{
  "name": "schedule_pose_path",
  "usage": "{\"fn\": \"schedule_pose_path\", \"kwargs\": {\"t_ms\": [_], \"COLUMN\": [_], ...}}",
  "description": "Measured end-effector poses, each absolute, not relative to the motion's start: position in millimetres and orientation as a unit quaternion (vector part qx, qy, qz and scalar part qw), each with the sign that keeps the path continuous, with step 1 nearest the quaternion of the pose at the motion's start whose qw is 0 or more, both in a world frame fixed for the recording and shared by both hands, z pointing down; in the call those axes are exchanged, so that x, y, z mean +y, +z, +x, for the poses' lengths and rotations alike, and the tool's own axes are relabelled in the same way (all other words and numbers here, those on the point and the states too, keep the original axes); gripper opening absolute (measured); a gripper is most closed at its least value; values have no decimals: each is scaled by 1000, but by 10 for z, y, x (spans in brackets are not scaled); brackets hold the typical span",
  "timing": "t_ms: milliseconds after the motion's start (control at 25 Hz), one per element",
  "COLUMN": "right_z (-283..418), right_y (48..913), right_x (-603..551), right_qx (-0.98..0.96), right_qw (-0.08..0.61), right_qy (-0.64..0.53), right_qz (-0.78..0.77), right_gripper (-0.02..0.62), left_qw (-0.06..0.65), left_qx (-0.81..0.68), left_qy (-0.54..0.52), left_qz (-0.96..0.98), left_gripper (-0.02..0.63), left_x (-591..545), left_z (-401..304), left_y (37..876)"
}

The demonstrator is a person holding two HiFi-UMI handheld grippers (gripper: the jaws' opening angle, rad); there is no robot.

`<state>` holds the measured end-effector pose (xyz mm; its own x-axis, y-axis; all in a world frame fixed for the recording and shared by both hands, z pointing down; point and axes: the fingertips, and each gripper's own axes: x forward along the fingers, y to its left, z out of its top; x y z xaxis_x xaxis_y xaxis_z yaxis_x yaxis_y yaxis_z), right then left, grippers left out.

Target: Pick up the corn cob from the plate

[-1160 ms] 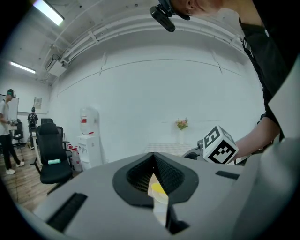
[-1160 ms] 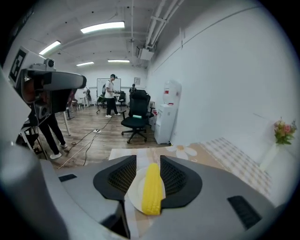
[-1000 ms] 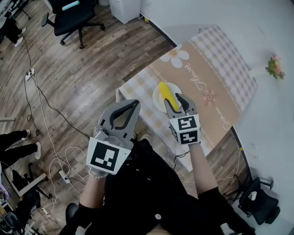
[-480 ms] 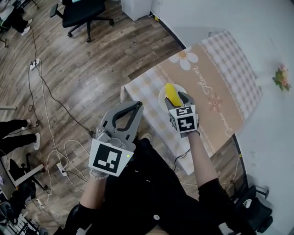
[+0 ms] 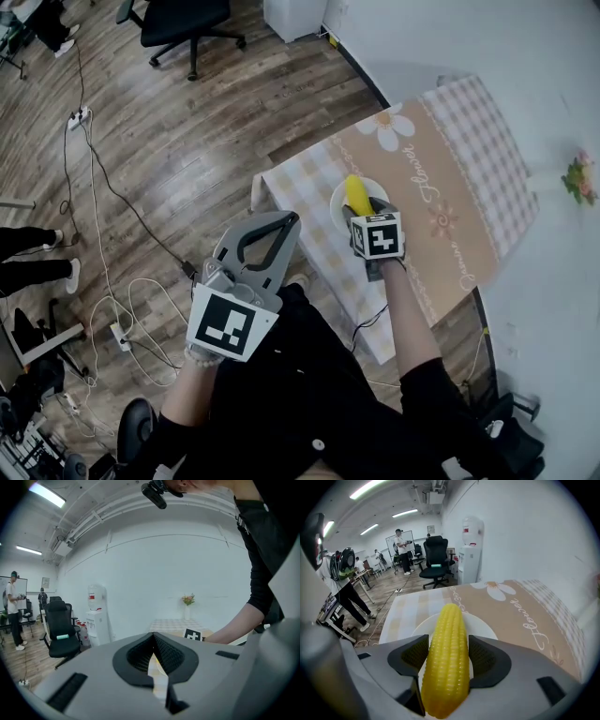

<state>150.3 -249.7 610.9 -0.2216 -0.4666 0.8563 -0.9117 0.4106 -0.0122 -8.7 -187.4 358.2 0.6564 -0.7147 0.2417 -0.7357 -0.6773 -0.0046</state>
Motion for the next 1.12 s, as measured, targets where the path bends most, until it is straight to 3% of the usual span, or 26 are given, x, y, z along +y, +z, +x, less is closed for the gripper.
{"fn": "schedule_pose_path", "kwargs": {"t_ms": [1120], "right_z": [1531], "right_y": [6112], "right_x": [-2524], "right_qx": [-742], "right_qw": [379], "right_qy": [260], "right_qz": [488], "right_gripper": [258], "left_qw": [47], "left_qx": [-402], "left_qy": [117], "left_qz": [907], "left_gripper": [14], "left_x": [-1895], "left_z": [-83], "left_y": [3604]}}
